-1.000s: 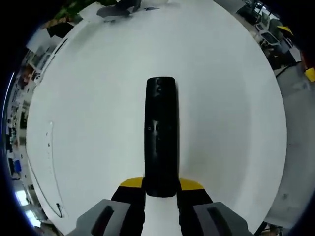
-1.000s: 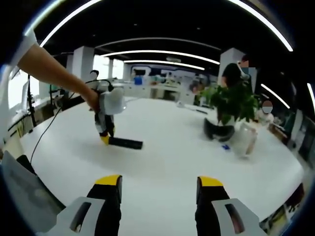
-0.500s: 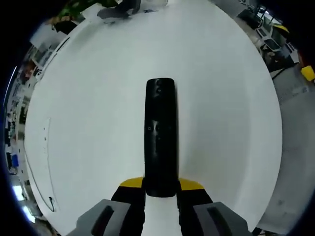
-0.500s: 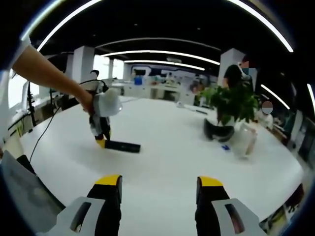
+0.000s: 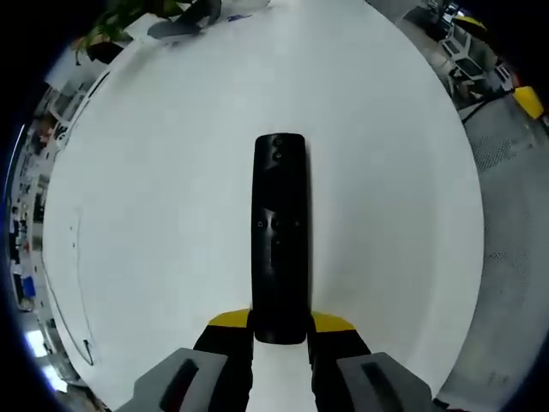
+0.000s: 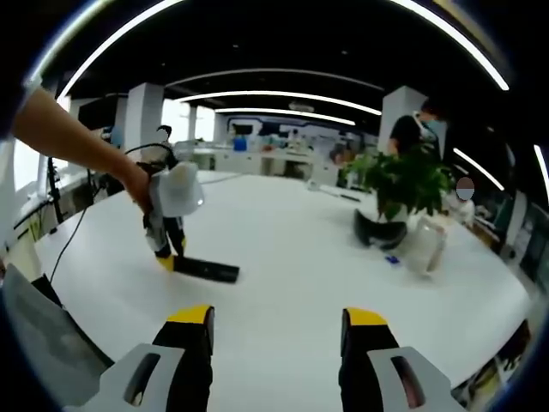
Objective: Press the specified remote control buttons in sequence, fully releasing each button before pressing the next.
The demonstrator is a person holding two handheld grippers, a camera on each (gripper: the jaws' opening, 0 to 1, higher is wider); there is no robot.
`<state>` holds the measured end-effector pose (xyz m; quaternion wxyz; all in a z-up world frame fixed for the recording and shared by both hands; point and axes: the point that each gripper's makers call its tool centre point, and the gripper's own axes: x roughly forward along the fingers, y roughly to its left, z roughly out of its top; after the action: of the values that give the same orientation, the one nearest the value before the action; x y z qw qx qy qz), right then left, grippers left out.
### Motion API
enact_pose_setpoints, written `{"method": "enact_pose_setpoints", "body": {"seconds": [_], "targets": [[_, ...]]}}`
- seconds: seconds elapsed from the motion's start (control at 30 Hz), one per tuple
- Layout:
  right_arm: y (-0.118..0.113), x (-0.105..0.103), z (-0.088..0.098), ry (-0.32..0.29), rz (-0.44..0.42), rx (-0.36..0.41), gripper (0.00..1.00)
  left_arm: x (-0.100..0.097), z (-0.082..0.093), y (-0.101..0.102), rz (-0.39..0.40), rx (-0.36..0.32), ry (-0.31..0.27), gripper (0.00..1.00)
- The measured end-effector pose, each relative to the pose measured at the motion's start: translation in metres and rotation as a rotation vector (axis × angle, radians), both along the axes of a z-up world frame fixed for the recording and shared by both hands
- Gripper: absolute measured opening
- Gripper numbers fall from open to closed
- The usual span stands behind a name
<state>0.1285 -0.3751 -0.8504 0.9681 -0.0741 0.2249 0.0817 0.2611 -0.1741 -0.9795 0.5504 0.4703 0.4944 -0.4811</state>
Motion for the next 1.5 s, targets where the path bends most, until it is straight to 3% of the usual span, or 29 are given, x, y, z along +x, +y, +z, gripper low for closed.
{"method": "enact_pose_setpoints", "body": {"seconds": [0.73, 1.5], "targets": [[0.002, -0.002, 0.0, -0.005, 0.009, -0.001, 0.57, -0.049, 0.0, -0.003, 0.007, -0.001, -0.002, 0.23], [0.008, -0.004, -0.001, 0.003, 0.035, -0.006, 0.55, -0.093, 0.001, -0.009, 0.03, -0.062, -0.001, 0.23]]}}
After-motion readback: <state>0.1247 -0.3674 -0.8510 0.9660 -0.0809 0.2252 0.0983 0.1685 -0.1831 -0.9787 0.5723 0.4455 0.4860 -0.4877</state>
